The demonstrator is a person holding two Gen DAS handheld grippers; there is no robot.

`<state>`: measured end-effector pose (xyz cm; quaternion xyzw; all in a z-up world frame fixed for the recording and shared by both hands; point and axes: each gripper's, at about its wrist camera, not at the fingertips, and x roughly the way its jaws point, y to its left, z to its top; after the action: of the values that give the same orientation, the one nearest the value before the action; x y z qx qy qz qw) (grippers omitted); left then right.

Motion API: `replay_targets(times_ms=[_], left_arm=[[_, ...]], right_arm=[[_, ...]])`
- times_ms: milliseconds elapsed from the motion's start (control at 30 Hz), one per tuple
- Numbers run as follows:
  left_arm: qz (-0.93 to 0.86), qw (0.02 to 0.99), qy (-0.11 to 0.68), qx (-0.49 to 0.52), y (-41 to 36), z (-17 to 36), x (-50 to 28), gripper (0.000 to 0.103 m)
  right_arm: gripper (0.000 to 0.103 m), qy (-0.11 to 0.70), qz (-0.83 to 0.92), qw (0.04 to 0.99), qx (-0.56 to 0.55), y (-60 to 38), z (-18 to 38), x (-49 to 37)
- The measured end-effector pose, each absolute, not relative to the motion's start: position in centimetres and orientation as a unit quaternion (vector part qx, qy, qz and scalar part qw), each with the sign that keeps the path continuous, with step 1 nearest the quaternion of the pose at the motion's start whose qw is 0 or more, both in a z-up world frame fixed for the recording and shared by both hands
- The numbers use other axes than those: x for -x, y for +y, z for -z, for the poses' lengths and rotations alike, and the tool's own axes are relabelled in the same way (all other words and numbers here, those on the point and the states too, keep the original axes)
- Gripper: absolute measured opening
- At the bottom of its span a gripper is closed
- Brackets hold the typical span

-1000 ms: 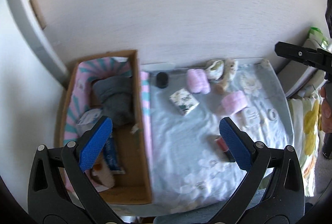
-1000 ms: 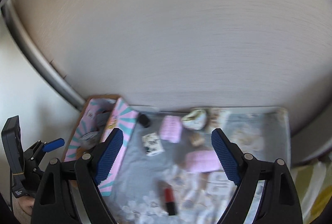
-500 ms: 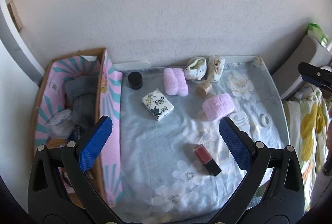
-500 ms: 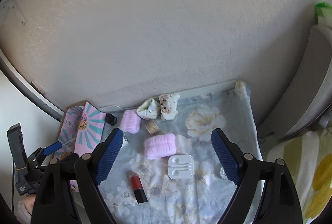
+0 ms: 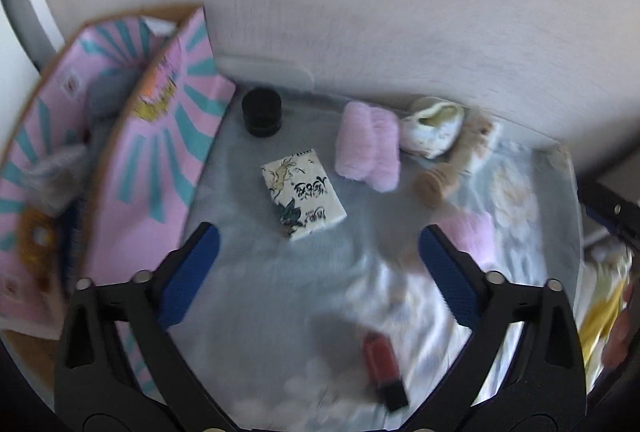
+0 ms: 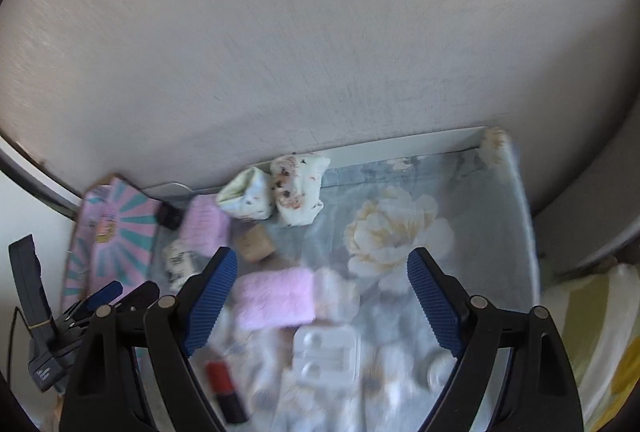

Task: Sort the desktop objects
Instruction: 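Move both tools back over the table toward the white tissue pack, then grasp the white tissue pack with left gripper while right gripper grasps white plush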

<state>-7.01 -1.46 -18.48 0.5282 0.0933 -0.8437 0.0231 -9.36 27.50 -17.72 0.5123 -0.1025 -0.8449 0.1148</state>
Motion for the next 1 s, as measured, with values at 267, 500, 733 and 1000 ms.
replay_targets(times_ms=[267, 500, 733, 1000], left_arm=[[0.829, 0.082, 0.120, -0.540, -1.8, 22.6, 9.3, 0.090], [0.821, 0.104, 0.143, -0.543, -2.5, 24.1, 9.8, 0.090], [0.824, 0.109, 0.146, -0.536, -2.4, 23.9, 10.1, 0.083], [0.826, 0.111, 0.149, -0.533, -2.4, 23.2, 9.9, 0.071]], right_arm=[[0.076, -0.082, 0.838, 0.132, -0.523, 25.2, 21.8, 13.9], [0.075, -0.069, 0.835, 0.141, -0.528, 24.8, 23.5, 15.9], [0.071, -0.074, 0.826, 0.156, -0.536, 25.2, 24.3, 16.9], [0.062, -0.085, 0.821, 0.169, -0.539, 25.1, 24.7, 17.0]])
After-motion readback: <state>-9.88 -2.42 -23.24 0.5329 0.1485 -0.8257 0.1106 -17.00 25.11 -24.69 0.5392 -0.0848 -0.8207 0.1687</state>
